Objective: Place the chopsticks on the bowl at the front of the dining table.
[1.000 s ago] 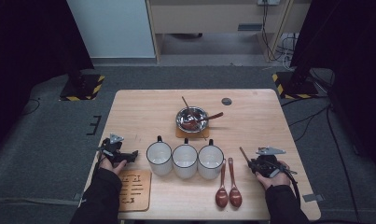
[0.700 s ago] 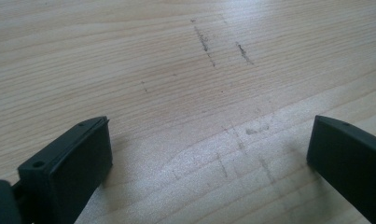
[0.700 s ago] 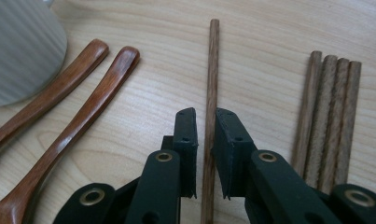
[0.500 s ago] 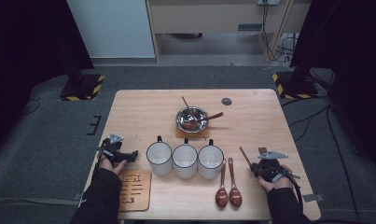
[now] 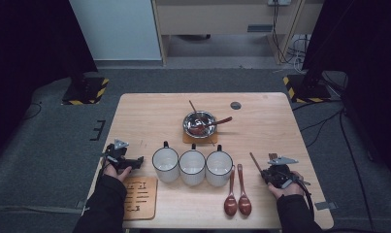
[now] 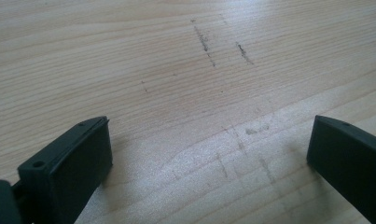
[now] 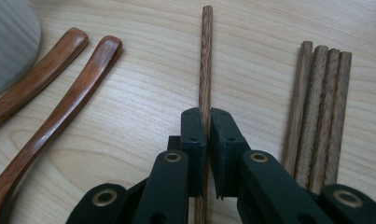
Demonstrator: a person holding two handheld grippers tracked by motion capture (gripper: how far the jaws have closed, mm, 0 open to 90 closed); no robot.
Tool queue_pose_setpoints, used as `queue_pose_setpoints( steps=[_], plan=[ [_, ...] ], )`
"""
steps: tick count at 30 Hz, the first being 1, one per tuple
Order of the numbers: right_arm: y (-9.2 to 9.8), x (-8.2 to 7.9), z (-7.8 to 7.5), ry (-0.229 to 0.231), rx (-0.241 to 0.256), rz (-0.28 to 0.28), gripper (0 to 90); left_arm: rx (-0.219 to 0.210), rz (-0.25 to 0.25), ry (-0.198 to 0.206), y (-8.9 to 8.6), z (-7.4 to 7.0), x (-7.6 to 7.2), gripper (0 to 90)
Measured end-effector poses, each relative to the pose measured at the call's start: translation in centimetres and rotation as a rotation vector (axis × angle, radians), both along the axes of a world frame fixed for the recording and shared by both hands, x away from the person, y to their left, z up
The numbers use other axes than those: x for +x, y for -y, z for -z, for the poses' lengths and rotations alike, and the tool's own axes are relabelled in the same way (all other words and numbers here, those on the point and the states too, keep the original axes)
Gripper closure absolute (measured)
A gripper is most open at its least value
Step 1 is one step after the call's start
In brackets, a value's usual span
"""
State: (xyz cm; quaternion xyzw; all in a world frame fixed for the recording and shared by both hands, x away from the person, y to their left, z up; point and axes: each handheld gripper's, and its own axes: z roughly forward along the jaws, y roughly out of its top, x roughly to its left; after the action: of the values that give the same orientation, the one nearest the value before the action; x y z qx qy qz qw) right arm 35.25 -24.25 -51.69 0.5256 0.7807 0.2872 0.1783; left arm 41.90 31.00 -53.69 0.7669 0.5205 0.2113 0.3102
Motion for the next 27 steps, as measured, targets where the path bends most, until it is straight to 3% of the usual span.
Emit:
queue_pose_setpoints(
  steps=[14, 27],
  plan=[
    [-1.1, 1.9, 0.1, 0.04, 0.0, 0.002, 84.5, 0.0, 0.0, 0.0, 0.0, 0.0, 0.0, 0.0],
    [-1.2, 1.5, 0.3, 0.034, 0.002, -0.011, 82.0, 0.0, 0.0, 0.0, 0.0, 0.0, 0.0, 0.0]
  ],
)
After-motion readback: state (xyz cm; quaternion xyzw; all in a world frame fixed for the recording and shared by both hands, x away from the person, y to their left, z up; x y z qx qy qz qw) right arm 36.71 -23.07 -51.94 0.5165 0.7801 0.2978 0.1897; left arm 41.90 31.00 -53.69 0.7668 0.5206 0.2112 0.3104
